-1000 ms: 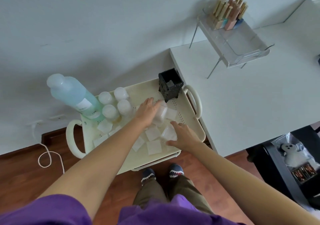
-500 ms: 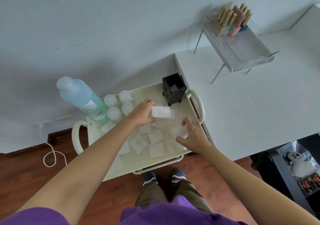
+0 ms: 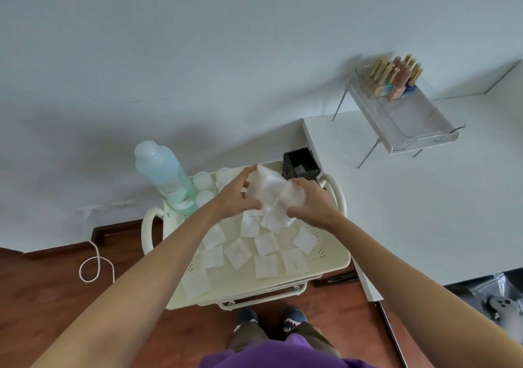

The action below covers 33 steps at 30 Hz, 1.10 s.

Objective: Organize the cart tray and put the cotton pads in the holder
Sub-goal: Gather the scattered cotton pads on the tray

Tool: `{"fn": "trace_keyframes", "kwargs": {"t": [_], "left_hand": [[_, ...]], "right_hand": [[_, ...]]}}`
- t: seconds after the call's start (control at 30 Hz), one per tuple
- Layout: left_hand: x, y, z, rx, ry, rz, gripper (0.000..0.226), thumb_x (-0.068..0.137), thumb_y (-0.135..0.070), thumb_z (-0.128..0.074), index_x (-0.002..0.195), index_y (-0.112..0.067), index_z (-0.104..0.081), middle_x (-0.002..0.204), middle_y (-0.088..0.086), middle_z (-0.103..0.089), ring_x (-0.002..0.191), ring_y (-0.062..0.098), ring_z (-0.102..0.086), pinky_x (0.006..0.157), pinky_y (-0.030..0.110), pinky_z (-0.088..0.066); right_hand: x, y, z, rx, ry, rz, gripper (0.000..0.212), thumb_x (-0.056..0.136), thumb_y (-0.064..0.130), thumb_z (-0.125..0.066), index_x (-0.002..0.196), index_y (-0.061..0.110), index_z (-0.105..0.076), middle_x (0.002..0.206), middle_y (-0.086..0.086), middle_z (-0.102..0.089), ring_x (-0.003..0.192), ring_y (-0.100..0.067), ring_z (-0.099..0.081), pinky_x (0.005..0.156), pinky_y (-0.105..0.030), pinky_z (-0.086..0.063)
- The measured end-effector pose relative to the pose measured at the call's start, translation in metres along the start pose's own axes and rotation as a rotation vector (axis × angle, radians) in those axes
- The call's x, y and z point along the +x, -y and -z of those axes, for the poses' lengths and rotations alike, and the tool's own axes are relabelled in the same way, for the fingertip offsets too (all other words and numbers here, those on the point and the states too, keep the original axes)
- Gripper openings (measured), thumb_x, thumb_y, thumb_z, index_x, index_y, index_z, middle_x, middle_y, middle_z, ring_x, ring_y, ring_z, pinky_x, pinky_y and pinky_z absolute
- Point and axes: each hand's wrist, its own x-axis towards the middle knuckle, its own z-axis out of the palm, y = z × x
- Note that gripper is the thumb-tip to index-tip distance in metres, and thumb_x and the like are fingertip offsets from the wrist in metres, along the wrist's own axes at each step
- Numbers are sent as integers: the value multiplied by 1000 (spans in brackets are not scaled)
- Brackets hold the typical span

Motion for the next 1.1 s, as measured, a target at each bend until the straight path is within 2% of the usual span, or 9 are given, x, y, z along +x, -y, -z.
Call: {"fn": "trace_keyframes", "kwargs": {"t": [0.1,0.23,0.3,0.43,0.53,0.67,0.8,0.9,1.1], "left_hand": [[0,-2,7,54,-31,-43,82,68,-30,-80,132,-45,-31,108,1,-54,92,19,-65,78,32,-58],[2,-7,17,118,-89,-107,69,69,-40,-81,123,-40,-38,110,-1,-63,96,15,-64,80,28,-56],[4,-10,23,145,-121,-106,63,69,-37,-81,117,-36,-40,109,0,-63,91,17,-65,77,30,-56],[13,-17,36,237,-214,-94,56,64,-24,-80,102,-30,-39,104,5,-58,76,23,-64,66,34,-55],[22,-19,41,325,-253,-113,56,63,-18,-78,108,-20,-44,105,10,-57,83,32,-58,68,39,-50],[38,-15,41,445,-284,-108,58,64,-17,-78,114,-12,-49,105,7,-54,88,23,-50,72,26,-37],[49,-5,38,521,-268,-90,55,58,-16,-79,107,-13,-54,101,4,-61,90,26,-58,69,29,-43],[55,7,35,628,-299,-67,59,56,-23,-80,110,-18,-56,108,2,-58,102,24,-53,80,34,-46],[66,22,28,855,-329,-71,63,58,-34,-77,118,-27,-58,115,-7,-59,113,22,-47,98,41,-27]], "right_hand": [[8,15,4,-31,45,62,75,64,25,-71,134,27,-46,120,2,-47,105,-17,-48,81,-27,-40],[21,32,9,-126,69,133,70,66,20,-74,132,22,-49,112,1,-46,105,-21,-47,83,-30,-39],[29,39,11,-200,67,182,70,66,19,-75,131,21,-50,110,1,-45,104,-22,-47,83,-29,-39],[45,49,15,-363,34,281,70,69,16,-73,133,18,-47,121,-6,-51,111,-26,-46,86,-29,-39],[56,55,15,-530,14,325,70,72,17,-72,135,16,-43,125,-7,-53,115,-31,-45,96,-36,-41],[71,60,8,-730,4,364,63,74,12,-71,132,11,-44,116,-7,-60,110,-30,-51,92,-35,-43],[84,56,-6,-845,-8,371,52,78,2,-67,127,7,-49,114,-9,-62,111,-28,-54,97,-35,-43],[93,49,-15,-893,-30,361,45,78,-4,-65,120,5,-54,114,-11,-60,110,-27,-54,97,-34,-43],[108,43,-34,-921,22,340,36,78,-4,-66,112,4,-56,108,-12,-63,105,-28,-59,96,-35,-44]]}}
